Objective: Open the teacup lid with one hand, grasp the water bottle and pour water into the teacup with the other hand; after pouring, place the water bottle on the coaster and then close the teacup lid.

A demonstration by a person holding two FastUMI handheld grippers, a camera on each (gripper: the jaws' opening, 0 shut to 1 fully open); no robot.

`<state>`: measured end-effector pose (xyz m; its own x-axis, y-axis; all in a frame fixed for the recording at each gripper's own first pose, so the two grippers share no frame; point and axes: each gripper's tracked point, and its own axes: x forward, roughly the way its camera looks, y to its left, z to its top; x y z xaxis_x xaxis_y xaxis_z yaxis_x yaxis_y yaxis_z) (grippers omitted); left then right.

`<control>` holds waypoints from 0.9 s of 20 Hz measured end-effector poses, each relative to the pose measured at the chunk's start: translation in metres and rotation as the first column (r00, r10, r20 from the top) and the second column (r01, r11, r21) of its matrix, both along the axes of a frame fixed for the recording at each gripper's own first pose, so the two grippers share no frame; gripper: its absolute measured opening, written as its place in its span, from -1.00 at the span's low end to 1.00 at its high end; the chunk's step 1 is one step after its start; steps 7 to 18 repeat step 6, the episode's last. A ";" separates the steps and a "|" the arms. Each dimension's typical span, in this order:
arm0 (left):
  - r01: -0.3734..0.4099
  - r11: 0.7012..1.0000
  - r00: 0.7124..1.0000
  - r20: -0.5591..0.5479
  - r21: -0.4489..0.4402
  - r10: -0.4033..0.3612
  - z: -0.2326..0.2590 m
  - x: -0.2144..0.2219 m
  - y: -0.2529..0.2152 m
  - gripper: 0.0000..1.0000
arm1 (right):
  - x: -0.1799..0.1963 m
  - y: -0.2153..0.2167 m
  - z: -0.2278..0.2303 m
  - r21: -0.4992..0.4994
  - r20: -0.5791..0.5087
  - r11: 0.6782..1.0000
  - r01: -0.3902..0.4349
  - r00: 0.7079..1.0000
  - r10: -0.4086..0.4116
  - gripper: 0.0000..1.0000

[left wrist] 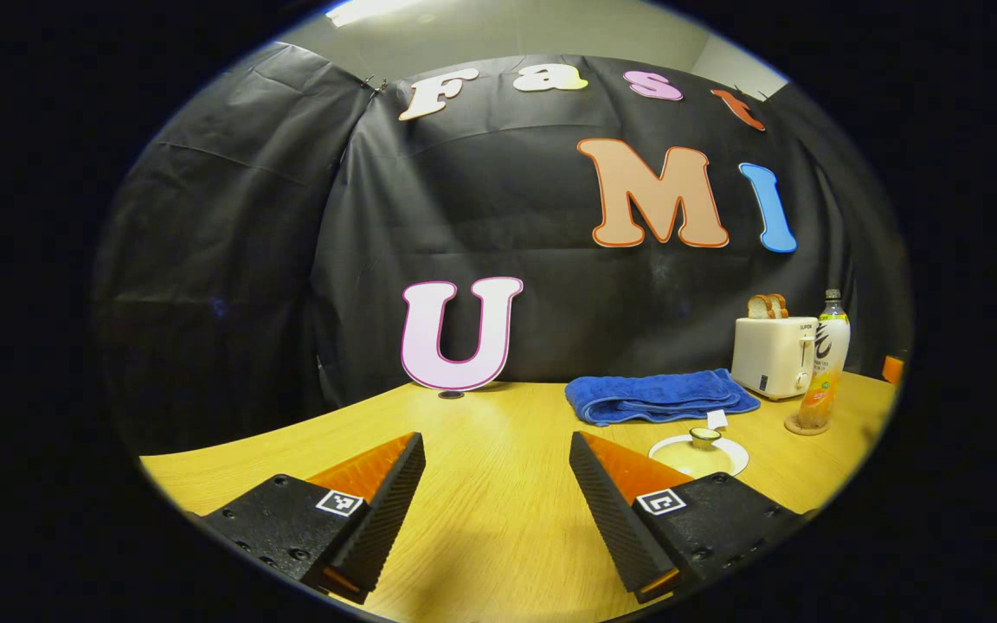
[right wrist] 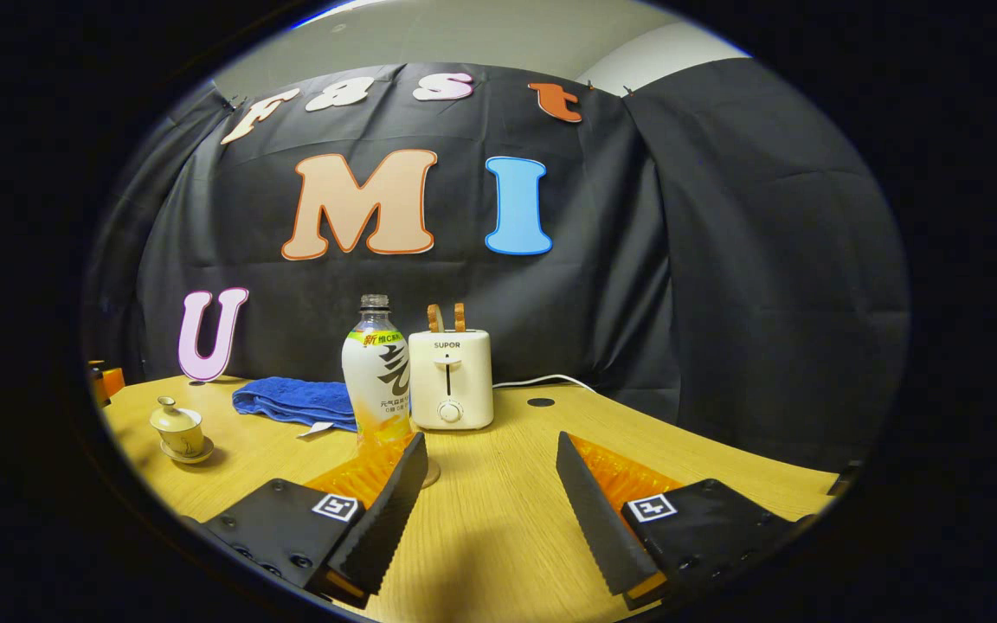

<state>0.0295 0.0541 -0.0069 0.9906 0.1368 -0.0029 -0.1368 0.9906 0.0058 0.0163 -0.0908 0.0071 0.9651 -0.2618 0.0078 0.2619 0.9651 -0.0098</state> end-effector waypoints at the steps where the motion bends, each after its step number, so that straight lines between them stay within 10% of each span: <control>1: 0.000 1.000 1.000 0.000 0.000 0.000 0.000 0.000 0.000 0.96 | 0.000 0.000 0.000 0.000 0.000 1.000 0.000 1.000 0.000 0.84; 18: 0.000 1.000 1.000 0.001 0.000 0.000 -0.001 0.001 0.000 0.96 | 0.000 0.000 0.000 0.000 0.000 1.000 0.000 1.000 0.000 0.84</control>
